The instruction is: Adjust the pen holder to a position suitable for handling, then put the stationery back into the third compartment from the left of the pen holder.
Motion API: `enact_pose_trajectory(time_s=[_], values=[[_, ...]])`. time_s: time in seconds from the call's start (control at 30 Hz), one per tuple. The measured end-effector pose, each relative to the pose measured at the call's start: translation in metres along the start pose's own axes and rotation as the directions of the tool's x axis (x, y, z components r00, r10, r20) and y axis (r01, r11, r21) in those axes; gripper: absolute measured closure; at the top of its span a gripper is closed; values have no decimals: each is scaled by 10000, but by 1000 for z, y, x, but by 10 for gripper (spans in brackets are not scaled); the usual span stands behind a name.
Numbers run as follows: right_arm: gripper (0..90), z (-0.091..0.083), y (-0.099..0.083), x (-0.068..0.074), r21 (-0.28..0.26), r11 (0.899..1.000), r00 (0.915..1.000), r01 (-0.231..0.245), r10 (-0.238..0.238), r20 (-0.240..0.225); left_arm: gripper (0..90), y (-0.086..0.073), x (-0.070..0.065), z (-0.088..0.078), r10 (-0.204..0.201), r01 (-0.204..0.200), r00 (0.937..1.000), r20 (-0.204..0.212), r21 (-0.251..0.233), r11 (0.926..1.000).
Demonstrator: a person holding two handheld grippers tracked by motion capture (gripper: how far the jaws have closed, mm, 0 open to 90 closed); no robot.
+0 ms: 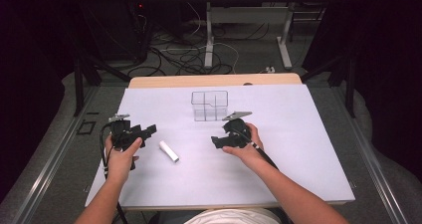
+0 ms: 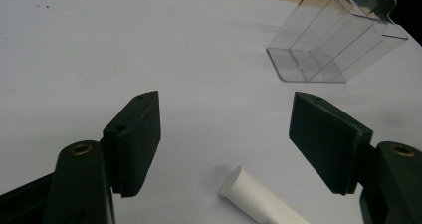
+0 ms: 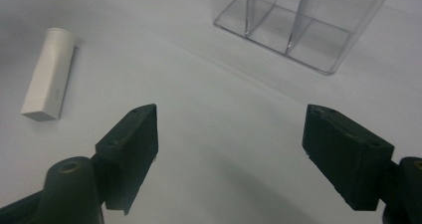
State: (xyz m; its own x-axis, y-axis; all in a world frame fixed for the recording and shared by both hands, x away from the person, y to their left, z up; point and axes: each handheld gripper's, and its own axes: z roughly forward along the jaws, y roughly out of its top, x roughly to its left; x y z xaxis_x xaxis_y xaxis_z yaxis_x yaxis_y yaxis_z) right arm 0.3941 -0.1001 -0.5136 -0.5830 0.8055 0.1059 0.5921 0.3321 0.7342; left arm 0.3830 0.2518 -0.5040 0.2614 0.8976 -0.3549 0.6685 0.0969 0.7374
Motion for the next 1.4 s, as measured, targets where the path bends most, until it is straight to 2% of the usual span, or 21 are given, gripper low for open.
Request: enact_pose_trajectory(time_s=[0.1,0.13,0.2,0.27,0.3,0.43,0.47,0.5,0.53,0.57,0.67,0.7,0.73,0.83,0.93,1.0,1.07,1.17,1.27,1.37,1.4], values=[[275,4,4,7,197,9998,9998,-84,88,-187,271,2,-2,-1,32,-35,9999,161,179,9998],[275,4,4,7,197,9998,9998,-84,88,-187,267,2,-2,-1,32,-35,9999,161,179,9998],[301,6,9,15,595,9982,9990,-94,120,-424,266,1,-3,-1,-50,48,9999,163,117,9999],[314,10,12,20,577,9983,9983,-128,160,-566,242,2,-3,-1,-44,42,9998,175,138,9999],[318,10,14,22,783,9969,9983,-10,55,-572,232,2,-4,-1,-51,50,9999,141,38,10000],[323,14,19,30,629,9980,9963,-90,143,-848,199,3,-2,-2,-69,63,9997,251,239,9997],[330,15,23,35,862,9963,9955,-2,83,-940,196,3,-2,-2,-73,67,9997,232,238,9997],[331,19,23,38,590,9982,9949,-88,147,-996,192,2,-2,-2,-59,54,9997,221,232,9997],[335,18,25,39,943,9955,9951,46,47,-984,179,2,-1,-2,-92,86,9996,274,238,9997],[340,20,26,42,1042,9946,9948,11,96,-1017,159,2,-1,-2,-117,110,9995,308,221,9997],[360,26,26,49,1281,9916,9942,200,-62,-1073,157,2,0,-1,-63,55,9995,312,252,9997],[376,28,25,52,1302,9912,9946,245,-110,-1030,157,3,0,-1,125,-132,9995,277,250,9996],[384,30,25,53,1338,9904,9939,351,-207,-1080,159,3,0,-1,125,-132,9995,277,250,9996],[431,35,24,57,1332,9907,9932,293,-138,-1158,162,3,1,-3,102,-109,9995,288,229,9997],[470,37,25,58,1555,9872,9918,349,-150,-1270,166,4,2,-4,60,-63,9997,251,121,9999],[506,40,26,64,1785,9838,9909,151,91,-1341,187,3,3,-5,94,-97,9998,166,174,9998],[540,43,25,67,1769,9831,9879,473,-199,-1536,194,3,4,-4,49,-52,9999,113,238,9997],[551,46,25,72,1841,9811,9858,595,-288,-1652,204,2,6,-2,43,-41,10000,-36,320,9995],[567,51,26,84,1879,9807,9843,535,-201,-1755,211,1,7,-2,57,-53,9999,-121,343,9994],[577,54,27,92,1863,9796,9825,750,-407,-1815,218,1,8,-3,-35,39,9999,-141,291,9996],[580,55,27,97,1929,9794,9847,600,-263,-1725,229,1,9,-3,-69,73,9999,-148,333,9994]])
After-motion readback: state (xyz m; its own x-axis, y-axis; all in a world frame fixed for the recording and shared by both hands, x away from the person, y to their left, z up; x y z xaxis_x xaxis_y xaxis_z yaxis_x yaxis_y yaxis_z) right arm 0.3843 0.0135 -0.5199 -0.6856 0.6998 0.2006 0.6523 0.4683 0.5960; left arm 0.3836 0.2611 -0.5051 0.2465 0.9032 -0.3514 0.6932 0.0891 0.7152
